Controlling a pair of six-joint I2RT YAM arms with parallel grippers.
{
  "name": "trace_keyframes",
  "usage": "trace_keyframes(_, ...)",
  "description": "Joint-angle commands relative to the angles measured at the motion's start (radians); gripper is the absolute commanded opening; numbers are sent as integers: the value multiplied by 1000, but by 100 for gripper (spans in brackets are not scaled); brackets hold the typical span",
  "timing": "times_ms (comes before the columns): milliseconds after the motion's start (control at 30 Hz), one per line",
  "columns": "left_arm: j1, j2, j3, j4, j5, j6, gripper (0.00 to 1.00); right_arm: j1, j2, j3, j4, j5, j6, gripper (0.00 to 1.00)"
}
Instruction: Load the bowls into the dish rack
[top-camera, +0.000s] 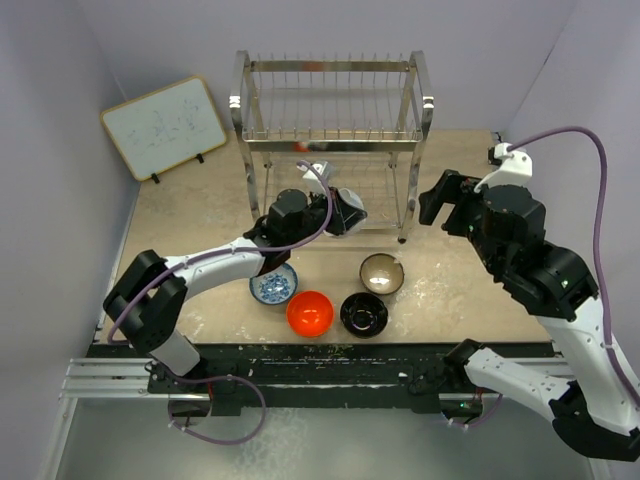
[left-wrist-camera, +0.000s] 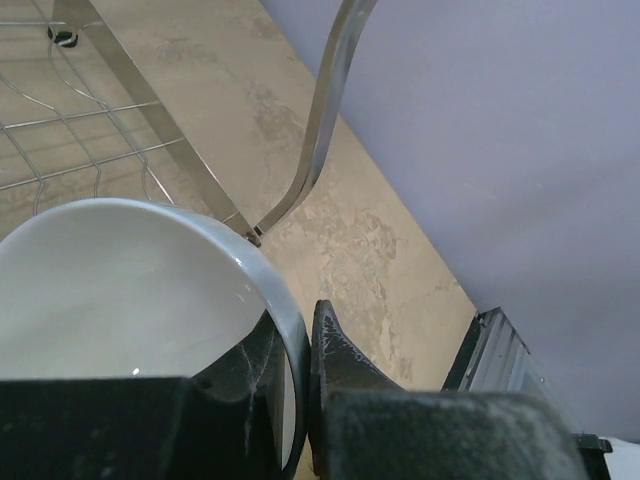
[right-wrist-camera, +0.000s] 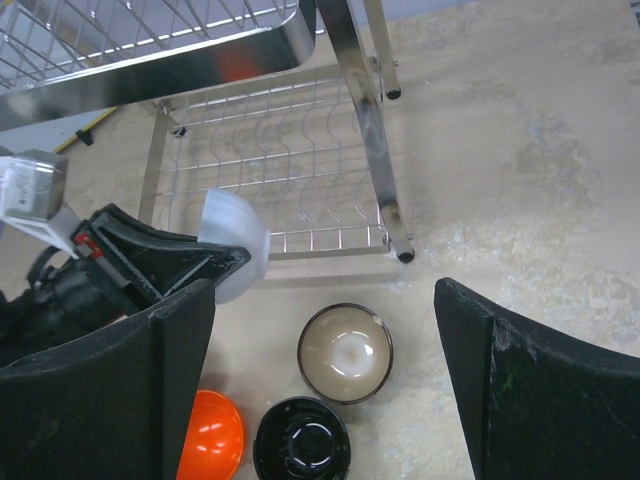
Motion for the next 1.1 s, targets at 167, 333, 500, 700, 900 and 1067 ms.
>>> trace_keyframes(167, 47, 108, -16, 395, 103, -170, 0, -6, 2, 89, -15, -2, -39, 92)
trace_keyframes(333, 67, 172, 27, 453, 142, -225, 0, -6, 1, 110, -32, -5, -44, 92)
trace_keyframes(500, 102, 249, 81, 538, 183, -320, 0, -6, 3, 115, -37, -8, -53, 92)
trace_keyframes(700, 126, 330, 199, 533, 216, -384, 0, -6, 15, 134, -48, -15, -61, 92)
trace_keyframes(900, 150, 465, 278, 635, 237, -539, 0, -6, 26, 154, -59, -30, -65, 93)
trace_keyframes(1067, 159, 572, 325, 760, 231, -653, 0, -6, 26, 180, -74, -35, -70, 93)
